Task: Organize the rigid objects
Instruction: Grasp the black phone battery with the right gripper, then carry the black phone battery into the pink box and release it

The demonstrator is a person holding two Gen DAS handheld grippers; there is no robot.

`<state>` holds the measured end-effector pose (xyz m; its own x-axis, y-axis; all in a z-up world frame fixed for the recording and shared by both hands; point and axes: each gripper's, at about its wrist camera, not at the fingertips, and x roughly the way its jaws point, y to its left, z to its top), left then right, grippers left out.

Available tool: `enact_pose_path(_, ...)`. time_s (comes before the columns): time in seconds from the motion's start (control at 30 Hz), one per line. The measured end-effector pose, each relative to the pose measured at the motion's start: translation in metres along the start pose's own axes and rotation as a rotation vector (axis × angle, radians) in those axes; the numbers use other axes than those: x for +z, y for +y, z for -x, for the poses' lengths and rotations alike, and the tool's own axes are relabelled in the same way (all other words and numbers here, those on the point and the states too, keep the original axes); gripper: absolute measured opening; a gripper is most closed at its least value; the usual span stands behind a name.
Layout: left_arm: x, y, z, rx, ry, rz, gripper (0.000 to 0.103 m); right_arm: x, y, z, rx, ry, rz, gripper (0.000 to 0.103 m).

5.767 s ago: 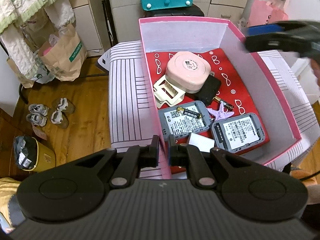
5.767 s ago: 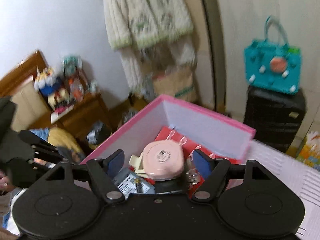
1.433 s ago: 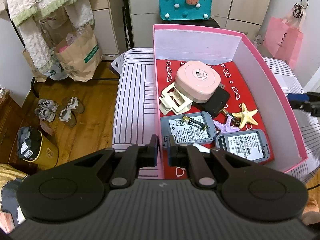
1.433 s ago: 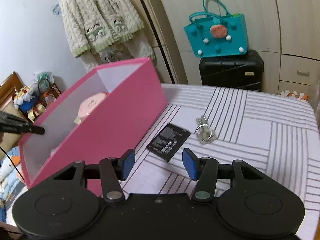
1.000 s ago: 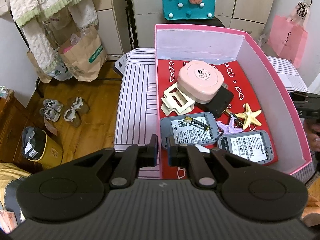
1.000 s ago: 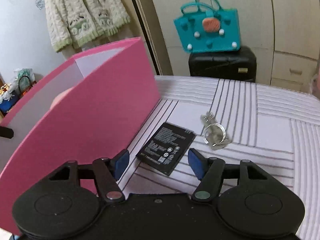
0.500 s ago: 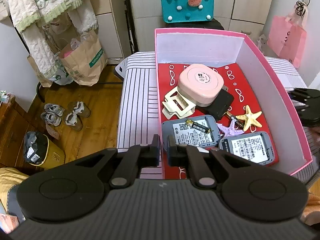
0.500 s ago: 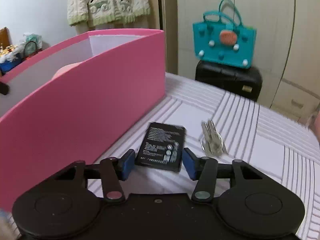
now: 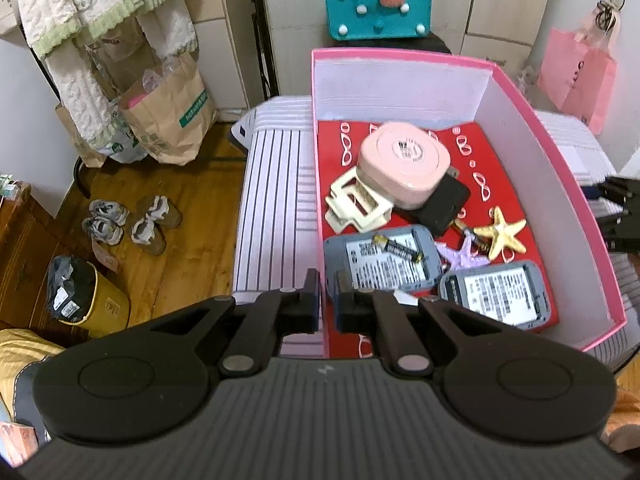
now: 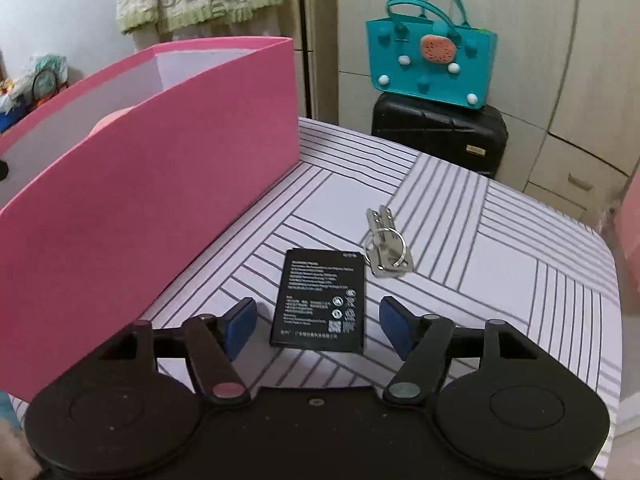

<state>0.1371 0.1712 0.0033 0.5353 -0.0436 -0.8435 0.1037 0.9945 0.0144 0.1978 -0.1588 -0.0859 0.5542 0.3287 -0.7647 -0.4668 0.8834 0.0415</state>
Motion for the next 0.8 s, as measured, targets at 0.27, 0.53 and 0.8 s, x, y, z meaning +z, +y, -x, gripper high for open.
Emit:
enact_pose_path(0.27,0.0,0.0,-0.004,-0.004,0.033,-0.017,0.006,-0.002,-0.001,0.002,-0.01,-0.027,-0.037,0.054)
enact_pose_path(0.53,0.001,0.004,-0.003,-0.017,0.018,0.012,0.006,-0.005,0.0,0.033,0.006,-0.092,-0.058,0.054)
enact_pose_path(0.8,0.001,0.004,-0.003,-0.02,0.005,0.003,0.006,0.0,0.005,0.084,0.033,-0.165,-0.067,0.054)
